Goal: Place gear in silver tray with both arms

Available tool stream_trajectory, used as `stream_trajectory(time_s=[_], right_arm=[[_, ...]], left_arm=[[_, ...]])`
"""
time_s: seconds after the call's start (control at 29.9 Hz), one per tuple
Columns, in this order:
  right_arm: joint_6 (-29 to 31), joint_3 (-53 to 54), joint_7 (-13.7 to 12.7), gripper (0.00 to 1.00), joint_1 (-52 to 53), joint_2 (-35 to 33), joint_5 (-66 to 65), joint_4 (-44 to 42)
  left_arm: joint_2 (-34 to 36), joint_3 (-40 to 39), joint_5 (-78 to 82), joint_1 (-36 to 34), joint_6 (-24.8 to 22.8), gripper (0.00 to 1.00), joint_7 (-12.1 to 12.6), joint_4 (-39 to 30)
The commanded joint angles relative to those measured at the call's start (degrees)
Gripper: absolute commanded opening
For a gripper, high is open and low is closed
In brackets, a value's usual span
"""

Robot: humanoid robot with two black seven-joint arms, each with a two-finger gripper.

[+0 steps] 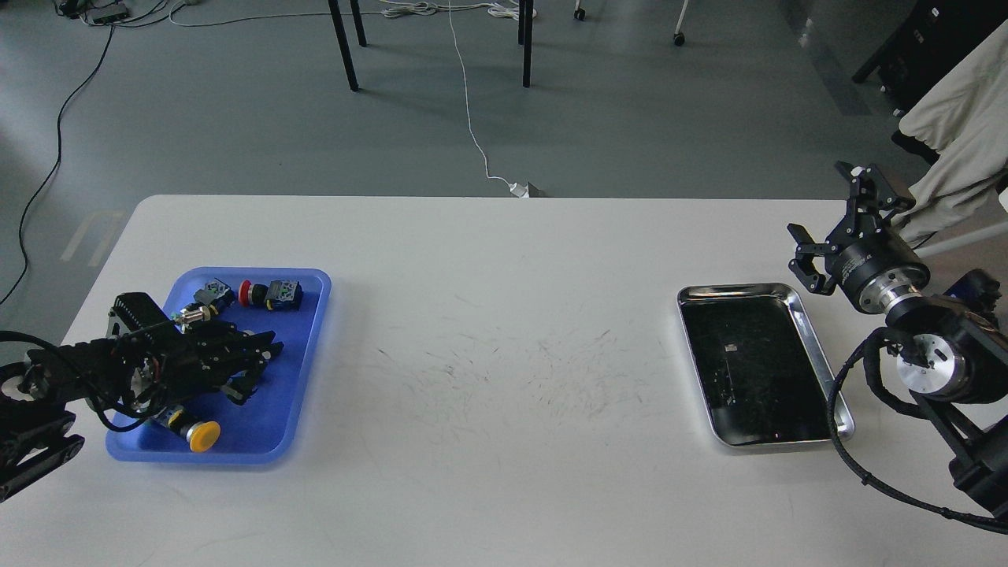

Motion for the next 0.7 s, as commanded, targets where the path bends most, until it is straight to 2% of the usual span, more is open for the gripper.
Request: stream_trajectory(time_s=[0.0, 0.33, 0.67], right_arm=[[0.0, 0.07, 0.0, 0.99, 0.0, 0.07, -0.08, 0.05], [0.0, -0.02, 0.0, 0.99, 0.0, -0.02, -0.09, 0.05], [0.0, -0.02, 0.0, 0.99, 0.0, 0.15, -0.09, -0.04]], left_arm=[[0.07, -0.33, -0.4, -0.52, 0.1, 0.42, 0.01, -0.02], [1.47, -0.15, -1.46, -3.07, 0.01, 0.44, 0.01, -0.73], [6.04, -0.06, -1.37, -2.64, -0.17, 0.44, 0.01, -6.61]])
